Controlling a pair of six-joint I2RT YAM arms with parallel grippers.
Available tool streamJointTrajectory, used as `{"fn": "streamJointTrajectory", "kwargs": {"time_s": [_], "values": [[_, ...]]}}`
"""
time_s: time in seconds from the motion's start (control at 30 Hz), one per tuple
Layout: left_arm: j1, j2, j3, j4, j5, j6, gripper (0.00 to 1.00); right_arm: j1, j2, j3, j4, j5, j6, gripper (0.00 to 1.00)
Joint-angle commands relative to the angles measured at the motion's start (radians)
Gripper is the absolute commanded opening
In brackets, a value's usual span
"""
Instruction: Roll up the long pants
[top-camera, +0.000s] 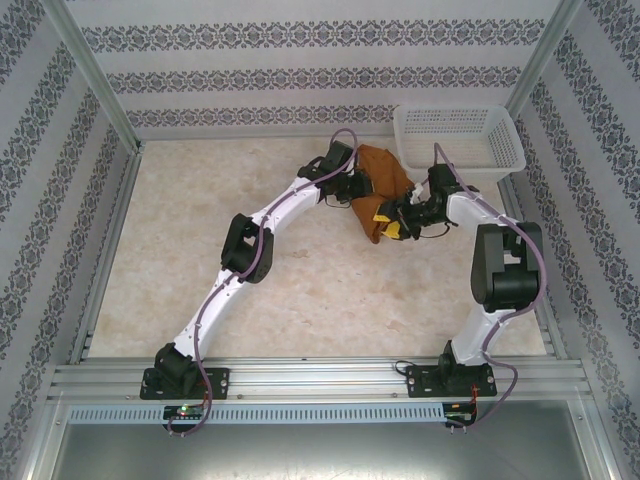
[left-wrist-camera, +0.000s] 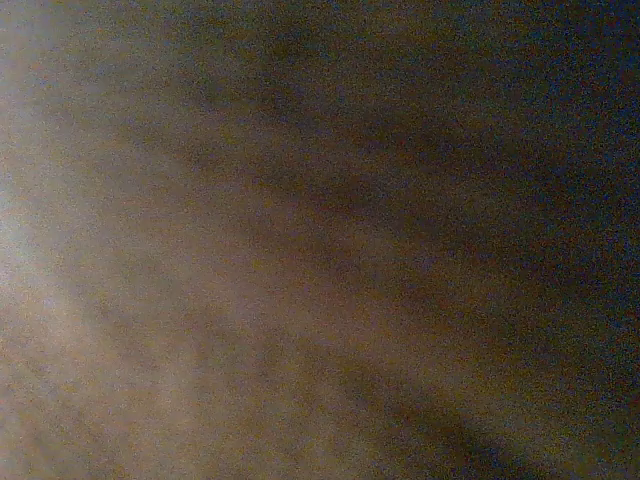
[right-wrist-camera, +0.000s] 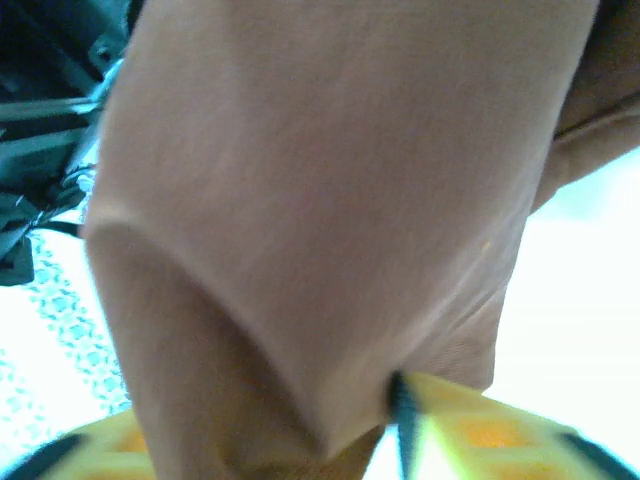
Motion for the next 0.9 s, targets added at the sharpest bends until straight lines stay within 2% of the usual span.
{"fn": "streamJointTrajectory", "kwargs": {"time_s": [0.0, 0.13, 0.23, 0.3, 0.4, 0.5, 0.6, 0.73, 0.87], "values": [[0.015, -0.025, -0.009, -0.229, -0.131, 0.077, 0.00, 0.022, -0.086, 0.074, -0.232, 0.211, -0.157, 0.69], [0.030, -0.094, -0.034, -0.357, -0.197, 0.114, 0.00, 0.116, -0.191, 0.129, -0.323, 0.514, -0.213, 0.73], [0.035, -0.129, -0.038, -0.434, -0.211, 0.115, 0.00, 0.260, -0.270, 0.167, -0.355, 0.753, -0.218, 0.73], [0.036, -0.152, -0.049, -0.471, -0.216, 0.102, 0.00, 0.393, -0.307, 0.184, -0.348, 0.913, -0.207, 0.73], [0.035, -0.175, -0.062, -0.511, -0.200, 0.093, 0.00, 0.572, -0.299, 0.198, -0.330, 1.082, -0.207, 0.73], [0.034, -0.185, -0.050, -0.577, -0.194, 0.107, 0.00, 0.705, -0.225, 0.220, -0.344, 1.227, -0.228, 0.74], [0.034, -0.202, -0.050, -0.650, -0.229, 0.141, 0.00, 0.776, -0.102, 0.251, -0.363, 1.322, -0.255, 0.74], [0.034, -0.223, -0.066, -0.720, -0.260, 0.169, 0.00, 0.805, 0.037, 0.311, -0.339, 1.440, -0.318, 0.77], [0.035, -0.268, -0.154, -0.702, -0.226, 0.168, 0.00, 0.818, 0.158, 0.375, -0.286, 1.584, -0.435, 0.81]]}}
